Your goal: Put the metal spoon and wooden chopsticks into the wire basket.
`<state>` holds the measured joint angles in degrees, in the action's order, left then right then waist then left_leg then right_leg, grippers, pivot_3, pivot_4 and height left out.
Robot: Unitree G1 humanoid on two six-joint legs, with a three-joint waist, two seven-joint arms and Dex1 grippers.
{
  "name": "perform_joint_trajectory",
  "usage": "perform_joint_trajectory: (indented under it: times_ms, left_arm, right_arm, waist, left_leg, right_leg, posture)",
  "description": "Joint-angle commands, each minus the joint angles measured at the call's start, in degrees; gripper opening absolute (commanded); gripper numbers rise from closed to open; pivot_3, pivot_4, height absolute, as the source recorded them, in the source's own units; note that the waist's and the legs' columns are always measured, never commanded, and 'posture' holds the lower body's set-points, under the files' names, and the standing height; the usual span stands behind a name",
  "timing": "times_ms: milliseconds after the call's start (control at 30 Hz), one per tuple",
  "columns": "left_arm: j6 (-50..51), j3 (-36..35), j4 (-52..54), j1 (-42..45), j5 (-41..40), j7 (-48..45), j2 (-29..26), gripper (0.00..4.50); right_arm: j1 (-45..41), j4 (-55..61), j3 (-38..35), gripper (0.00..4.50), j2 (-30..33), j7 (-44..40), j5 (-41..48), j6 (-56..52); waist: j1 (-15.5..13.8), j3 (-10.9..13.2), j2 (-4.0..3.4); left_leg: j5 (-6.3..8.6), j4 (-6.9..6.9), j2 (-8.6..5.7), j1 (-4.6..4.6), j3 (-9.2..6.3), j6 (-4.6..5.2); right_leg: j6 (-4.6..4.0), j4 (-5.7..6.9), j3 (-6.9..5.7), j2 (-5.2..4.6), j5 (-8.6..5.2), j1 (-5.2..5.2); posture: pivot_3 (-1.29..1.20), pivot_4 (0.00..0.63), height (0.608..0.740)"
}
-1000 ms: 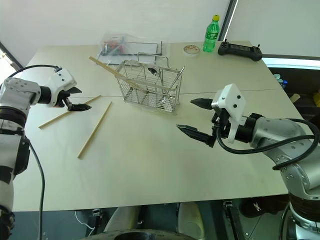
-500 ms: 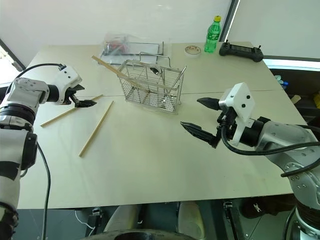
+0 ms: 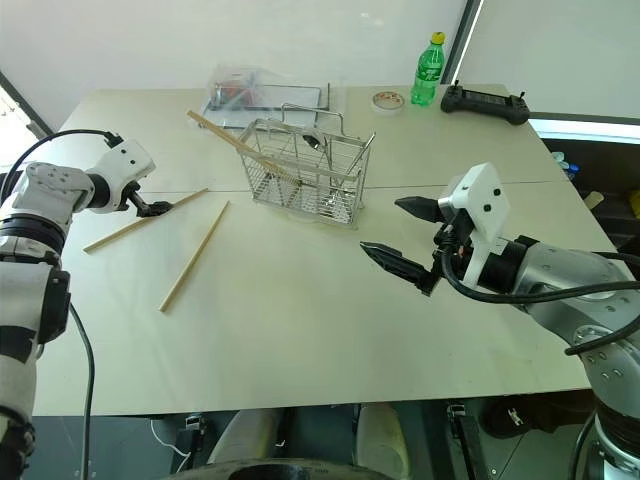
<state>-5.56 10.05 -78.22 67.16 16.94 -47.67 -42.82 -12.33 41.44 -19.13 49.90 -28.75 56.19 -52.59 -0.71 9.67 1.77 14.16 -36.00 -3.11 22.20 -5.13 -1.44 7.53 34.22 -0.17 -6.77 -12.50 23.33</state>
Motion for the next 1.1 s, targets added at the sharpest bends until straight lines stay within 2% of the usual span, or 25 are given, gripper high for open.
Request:
perform_joint_trajectory:
  times_ms: [33,333,733,1067,1100]
  left_arm:
    - [-0.27,-0.87,0.24,0.30,0.58,1.31,-0.22,4.50]
    - [2.72,-1.14,-0.22,-1.56,1.37,1.11,0.36,4.50]
    - [8.88,-3.90,-0.34,-1.88,0.25,-0.62,2.11,4.50]
    - [10.23,-3.48,-0.43,-2.47,1.57,-2.65,3.79,4.50]
    - [10.38,-3.74,-0.43,-2.40,1.44,-2.09,3.91,4.25]
  right_arm:
    - [-0.50,1.12,-2.32,4.46,1.09,0.67,1.30,0.48]
    - [-1.33,0.92,-2.78,4.46,2.26,2.13,3.14,0.19]
    - [0.13,2.54,-6.82,4.46,4.31,8.81,11.79,-0.97]
    - [-1.62,0.37,-6.26,4.46,5.79,12.02,13.31,-0.54]
    - [-1.61,0.35,-6.20,4.50,5.80,12.16,13.34,-0.52]
  waist:
    - [0.01,0.00,0.00]
    - [0.10,-0.01,0.01]
    - [0.04,-0.06,0.02]
    - [-0.12,-0.23,-0.05]
    - [-0.12,-0.25,-0.07]
  left_leg:
    - [0.00,0.00,0.00,0.00,0.00,0.00]
    - [0.00,-0.01,-0.01,0.00,0.00,0.00]
    - [0.01,-0.05,0.00,-0.01,0.00,0.01]
    - [0.01,-0.10,-0.02,-0.02,-0.02,0.01]
    - [0.01,-0.10,-0.02,-0.03,-0.02,0.02]
  right_leg:
    - [0.00,0.00,0.00,0.00,0.00,0.00]
    - [0.00,0.02,0.00,0.00,0.01,0.00]
    - [-0.01,0.02,0.00,0.00,0.02,-0.03]
    - [0.00,0.00,0.00,-0.03,0.03,-0.11]
    - [0.00,0.01,0.00,-0.04,0.03,-0.11]
  posture:
    - [0.00,0.150,0.725]
    - [0.00,0.150,0.725]
    - [0.00,0.150,0.725]
    - [0.00,0.150,0.725]
    - [0.00,0.150,0.725]
